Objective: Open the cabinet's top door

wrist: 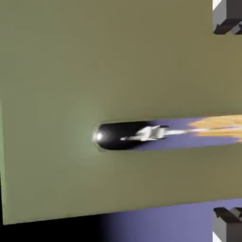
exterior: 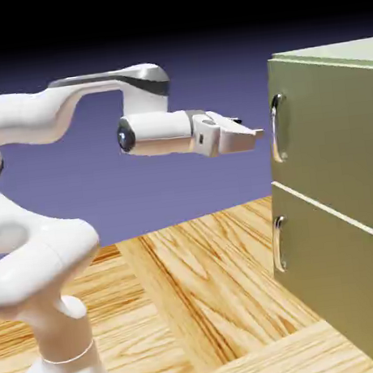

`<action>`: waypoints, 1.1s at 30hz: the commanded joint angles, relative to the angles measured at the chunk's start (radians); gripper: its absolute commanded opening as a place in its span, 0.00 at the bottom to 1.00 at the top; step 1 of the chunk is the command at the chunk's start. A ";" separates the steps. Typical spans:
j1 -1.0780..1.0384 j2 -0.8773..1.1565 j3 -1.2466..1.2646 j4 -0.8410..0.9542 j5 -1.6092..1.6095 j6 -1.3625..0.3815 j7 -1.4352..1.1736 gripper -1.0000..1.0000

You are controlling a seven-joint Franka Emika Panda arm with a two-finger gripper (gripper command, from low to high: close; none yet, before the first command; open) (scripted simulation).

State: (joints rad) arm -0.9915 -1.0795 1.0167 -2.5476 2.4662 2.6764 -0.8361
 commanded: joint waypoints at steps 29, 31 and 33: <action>0.003 -0.039 -0.225 -0.282 -0.062 -0.631 -0.201 0.00; 0.004 -0.041 -0.294 -0.319 -0.137 -0.718 -0.206 0.00; -0.006 -0.038 -0.363 -0.347 -0.215 -0.805 -0.215 0.00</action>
State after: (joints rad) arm -0.9975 -1.1173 0.6538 -2.8950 2.2506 1.8700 -1.0509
